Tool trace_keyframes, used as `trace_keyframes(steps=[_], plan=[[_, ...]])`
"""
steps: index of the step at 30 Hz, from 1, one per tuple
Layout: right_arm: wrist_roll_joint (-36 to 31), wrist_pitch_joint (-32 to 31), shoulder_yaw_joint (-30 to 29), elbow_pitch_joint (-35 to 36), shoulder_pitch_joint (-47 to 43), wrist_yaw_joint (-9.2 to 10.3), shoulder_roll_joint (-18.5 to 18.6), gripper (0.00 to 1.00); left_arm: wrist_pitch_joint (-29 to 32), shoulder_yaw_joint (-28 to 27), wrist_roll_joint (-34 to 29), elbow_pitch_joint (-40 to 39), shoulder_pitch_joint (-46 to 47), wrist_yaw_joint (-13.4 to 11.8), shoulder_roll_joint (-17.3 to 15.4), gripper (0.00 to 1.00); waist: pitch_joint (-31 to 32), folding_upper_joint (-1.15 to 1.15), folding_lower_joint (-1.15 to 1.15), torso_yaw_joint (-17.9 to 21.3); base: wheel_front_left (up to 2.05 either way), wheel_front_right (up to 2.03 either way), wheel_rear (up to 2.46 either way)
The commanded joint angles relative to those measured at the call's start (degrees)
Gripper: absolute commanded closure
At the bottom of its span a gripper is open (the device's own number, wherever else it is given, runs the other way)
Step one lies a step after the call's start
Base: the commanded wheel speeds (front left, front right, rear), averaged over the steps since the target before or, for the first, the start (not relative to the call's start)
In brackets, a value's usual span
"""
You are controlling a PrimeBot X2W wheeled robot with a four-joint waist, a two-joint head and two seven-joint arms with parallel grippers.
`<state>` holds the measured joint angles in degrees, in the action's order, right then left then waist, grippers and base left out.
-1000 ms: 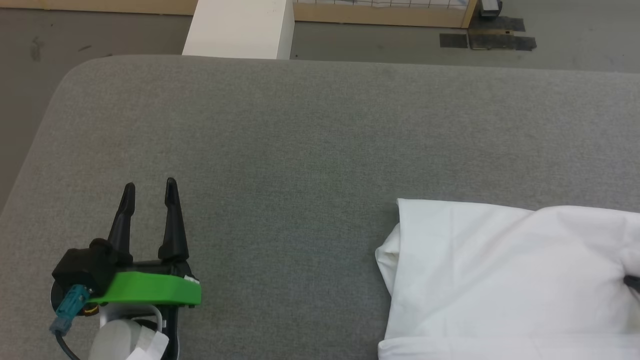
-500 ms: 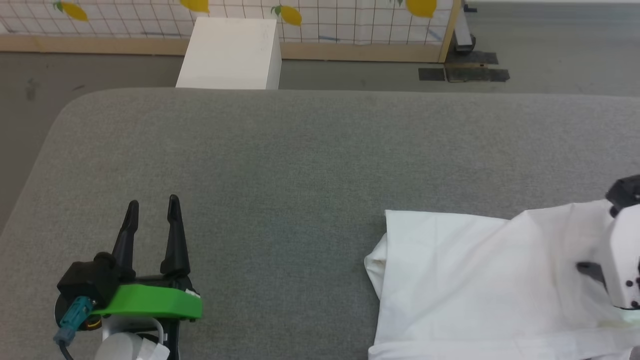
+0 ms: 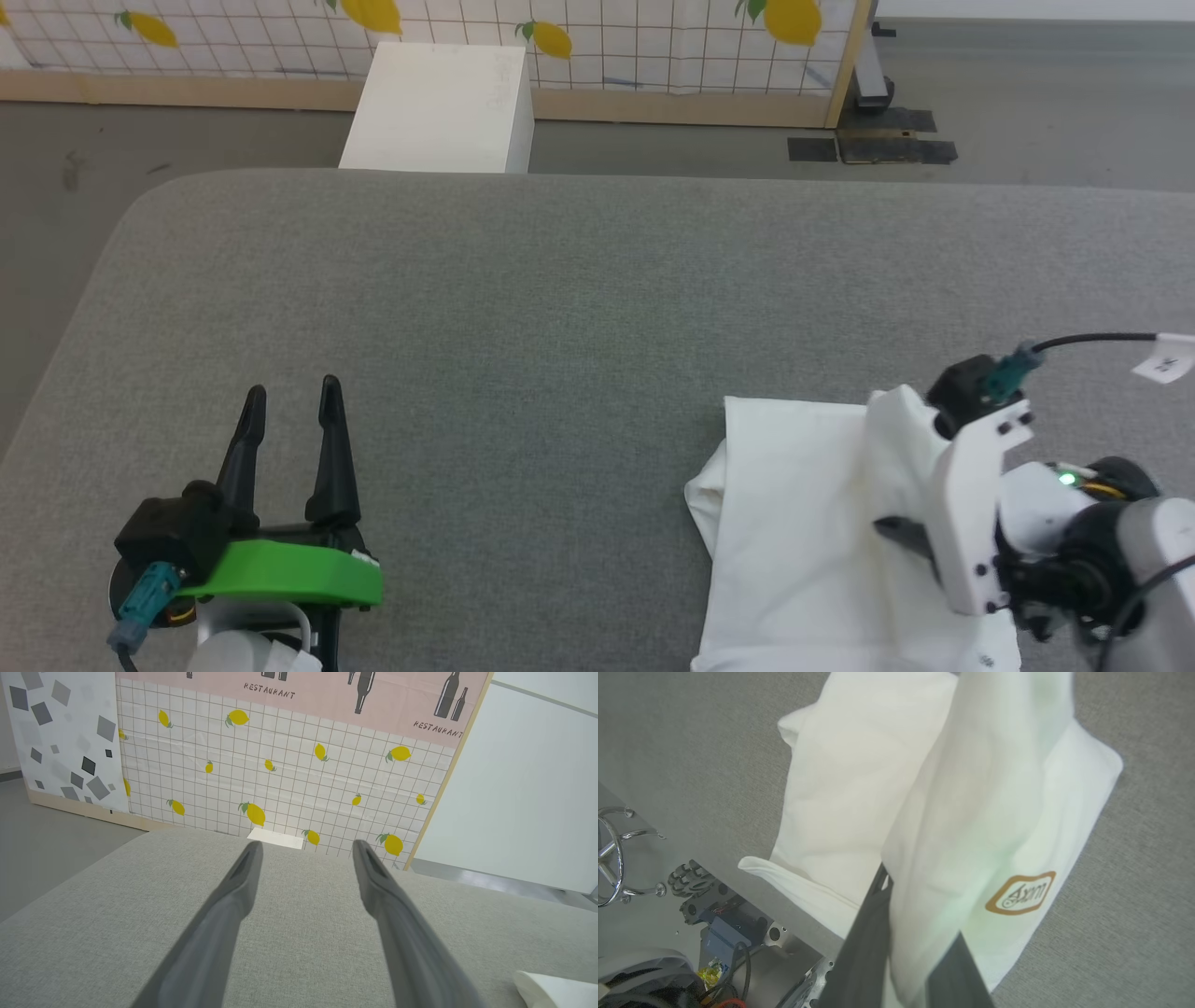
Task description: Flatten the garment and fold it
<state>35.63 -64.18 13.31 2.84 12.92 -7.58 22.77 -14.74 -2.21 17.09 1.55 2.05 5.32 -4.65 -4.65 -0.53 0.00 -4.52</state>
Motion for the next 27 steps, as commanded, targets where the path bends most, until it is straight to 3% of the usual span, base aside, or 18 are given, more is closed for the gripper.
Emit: trace_keyframes(steps=[1, 12, 21, 22, 23, 24, 27], plan=[[-0.6, 1.0, 0.6, -0.9, 0.4, 0.09, -1.4, 1.0, -0.3, 0.1, 0.4, -0.1, -0.7, 0.2, 0.4, 0.0, -0.4, 0.52, 0.0, -0.4, 0.0, 0.0, 0.0], [-6.5, 9.9, 3.8, -12.8, 6.2, 0.09, -11.3, 1.0, -0.3, 0.4, 0.8, 0.7, 0.8, 0.5, 0.7, 0.0, -2.5, 0.52, 0.0, -2.0, 0.0, 0.0, 0.0], [-9.1, 13.5, 7.6, -21.5, 8.3, 0.09, -13.9, 1.0, -0.3, 0.4, 0.8, 1.4, 1.5, 0.8, 1.0, 0.0, -3.6, 0.52, 0.0, -2.9, 0.0, 0.0, 0.0], [-9.0, 13.8, 8.0, -21.9, 8.4, 0.09, -14.0, 0.88, -0.3, 0.4, 0.8, 1.5, 1.5, 0.8, 1.0, 0.0, -3.6, 0.52, 0.0, -2.9, 0.0, 0.0, 0.0], [-8.8, 14.2, 8.5, -22.3, 8.4, 0.09, -14.1, 0.26, -0.3, 0.4, 0.7, 1.6, 1.4, 0.8, 1.0, 0.0, -3.5, 0.52, 0.0, -2.9, 0.0, 0.0, 0.0], [-8.5, 14.5, 8.9, -22.5, 8.5, 0.09, -14.1, 0.0, -0.3, 0.3, 0.7, 1.7, 1.4, 0.8, 1.0, 0.0, -3.3, 0.52, 0.0, -2.9, 0.0, 0.0, 0.0], [-7.3, 15.1, 11.1, -21.9, 8.9, 0.09, -13.5, 0.0, -0.3, 0.2, 0.6, 2.0, 1.1, 0.9, 1.1, 0.0, -2.6, 0.52, 0.0, -2.6, 0.0, 0.0, 0.0]])
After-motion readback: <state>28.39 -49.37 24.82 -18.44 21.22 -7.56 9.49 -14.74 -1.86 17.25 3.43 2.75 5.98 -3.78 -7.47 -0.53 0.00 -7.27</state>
